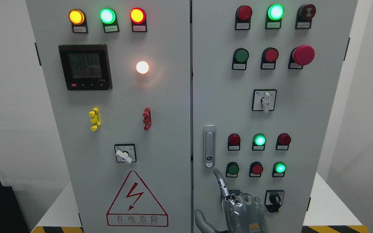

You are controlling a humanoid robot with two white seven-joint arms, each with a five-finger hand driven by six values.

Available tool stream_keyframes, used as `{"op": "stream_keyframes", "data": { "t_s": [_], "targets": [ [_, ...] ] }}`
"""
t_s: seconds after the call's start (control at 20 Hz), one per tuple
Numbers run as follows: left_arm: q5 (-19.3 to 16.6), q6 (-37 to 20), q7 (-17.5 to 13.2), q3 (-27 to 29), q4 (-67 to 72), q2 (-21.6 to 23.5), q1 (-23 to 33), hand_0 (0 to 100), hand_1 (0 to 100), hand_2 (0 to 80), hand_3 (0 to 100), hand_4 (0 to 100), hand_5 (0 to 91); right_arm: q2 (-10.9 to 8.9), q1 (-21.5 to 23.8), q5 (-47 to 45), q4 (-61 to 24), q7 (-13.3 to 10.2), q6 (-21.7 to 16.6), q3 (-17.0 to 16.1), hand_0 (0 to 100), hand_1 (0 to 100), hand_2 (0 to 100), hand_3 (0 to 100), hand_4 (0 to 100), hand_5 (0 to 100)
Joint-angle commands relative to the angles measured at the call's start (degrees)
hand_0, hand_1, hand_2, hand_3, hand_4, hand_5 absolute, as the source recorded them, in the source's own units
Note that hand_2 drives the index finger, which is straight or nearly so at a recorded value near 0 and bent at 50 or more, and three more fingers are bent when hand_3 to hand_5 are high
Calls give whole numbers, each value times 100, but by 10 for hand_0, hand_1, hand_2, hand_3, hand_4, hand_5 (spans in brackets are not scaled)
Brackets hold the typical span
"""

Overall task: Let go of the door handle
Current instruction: 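Raise the right hand up to the silver latch handle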

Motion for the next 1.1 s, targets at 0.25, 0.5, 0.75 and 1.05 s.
{"op": "stream_keyframes", "data": {
  "t_s": [0.25, 0.5, 0.75, 1.05],
  "targets": [
    [0, 5, 0, 62, 97, 0, -1, 120, 389, 0, 0, 0, 0, 130, -351, 396, 542, 238, 242, 130, 272, 239, 0, 1000, 1000, 1000],
    [0, -4, 0, 62, 97, 0, -1, 120, 389, 0, 0, 0, 0, 130, -351, 396, 551, 300, 348, 103, 272, 238, 0, 1000, 1000, 1000],
    [0, 4, 0, 62, 97, 0, -1, 120, 389, 0, 0, 0, 0, 130, -378, 396, 551, 300, 365, 86, 273, 238, 0, 1000, 1000, 1000],
    [0, 5, 0, 62, 97, 0, -1, 120, 389, 0, 0, 0, 0, 130, -456, 379, 559, 309, 365, 15, 274, 237, 0, 1000, 1000, 1000]
  ]
}}
